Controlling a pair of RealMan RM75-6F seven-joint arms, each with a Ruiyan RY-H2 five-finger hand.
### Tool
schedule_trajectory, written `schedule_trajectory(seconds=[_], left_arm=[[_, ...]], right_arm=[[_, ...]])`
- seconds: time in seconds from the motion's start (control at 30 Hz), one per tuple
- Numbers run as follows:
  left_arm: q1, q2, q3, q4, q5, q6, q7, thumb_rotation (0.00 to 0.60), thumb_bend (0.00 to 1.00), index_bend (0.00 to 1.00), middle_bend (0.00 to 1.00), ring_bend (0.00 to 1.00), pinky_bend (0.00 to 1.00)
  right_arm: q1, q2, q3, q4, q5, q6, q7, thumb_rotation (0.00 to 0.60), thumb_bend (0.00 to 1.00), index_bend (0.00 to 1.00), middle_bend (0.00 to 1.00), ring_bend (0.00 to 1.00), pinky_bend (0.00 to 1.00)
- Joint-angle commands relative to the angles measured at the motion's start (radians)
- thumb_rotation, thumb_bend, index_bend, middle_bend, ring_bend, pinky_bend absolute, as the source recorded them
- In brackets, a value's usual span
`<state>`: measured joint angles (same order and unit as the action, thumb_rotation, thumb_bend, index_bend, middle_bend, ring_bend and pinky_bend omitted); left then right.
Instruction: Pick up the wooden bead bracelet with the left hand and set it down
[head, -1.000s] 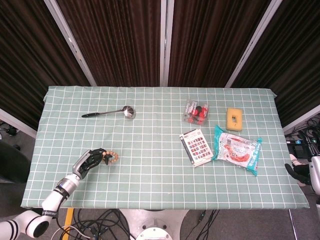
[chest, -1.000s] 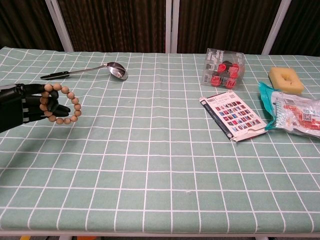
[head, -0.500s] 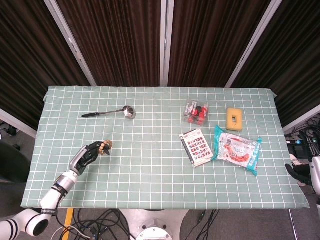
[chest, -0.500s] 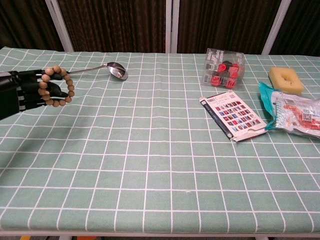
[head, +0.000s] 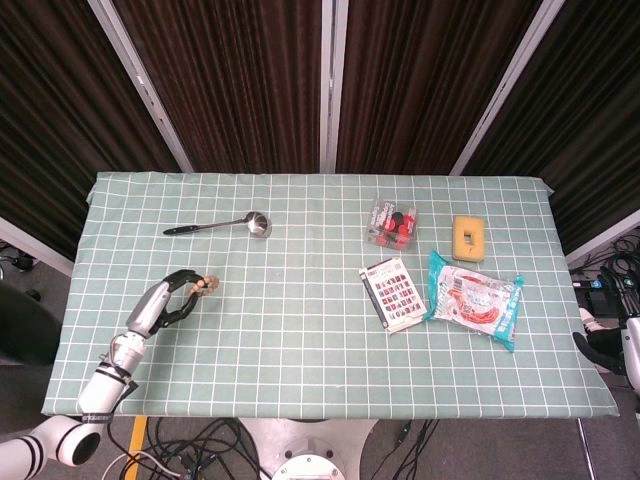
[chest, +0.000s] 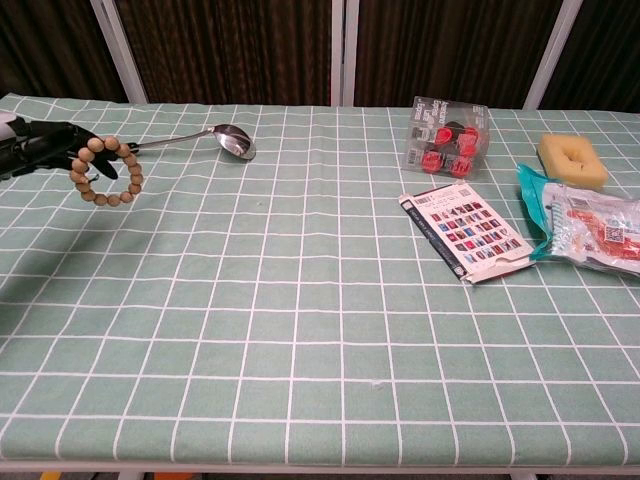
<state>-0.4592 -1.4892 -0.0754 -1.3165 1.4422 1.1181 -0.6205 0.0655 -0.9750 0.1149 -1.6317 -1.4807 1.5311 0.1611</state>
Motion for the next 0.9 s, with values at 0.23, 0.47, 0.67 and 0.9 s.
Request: schedule_trajectory(seconds=[0.23,0.47,0.67,0.9], left_arm=[[0.078,0.004,-0.097,-0.022,-0.05,0.266,0.373,0.6,0.24,0.29,0.3,0.11,0.12],[0.179,0.15,-0.092,-0.019,-0.09,0.339,0.437,0.6,0.24,0.32,0.36,0.23,0.11],[0.279,0.261,0.005,-0.06,-0.061,0.364,0.503,0.6,0.24,0.31,0.32,0.15,0.08],[0.365,0.316,0.058,-0.17,-0.055,0.4,0.503,0.587,0.24,0.31,0.29,0.12,0.08]], right_arm=[[-0.001,0.014,-0.025,0.011,-0.004,-0.041,0.027,0.6,0.13,0.05,0.17,0.0,0.0],[0.008,0.041,-0.055,0.016,-0.017,-0.101,0.071,0.6,0.15,0.05,0.16,0.0,0.0],[0.014,0.018,-0.081,0.052,-0.111,-0.074,0.139,0.6,0.19,0.05,0.1,0.0,0.0],[0.015,-0.003,-0.09,0.047,-0.14,-0.056,0.074,0.6,0.19,0.05,0.07,0.0,0.0]])
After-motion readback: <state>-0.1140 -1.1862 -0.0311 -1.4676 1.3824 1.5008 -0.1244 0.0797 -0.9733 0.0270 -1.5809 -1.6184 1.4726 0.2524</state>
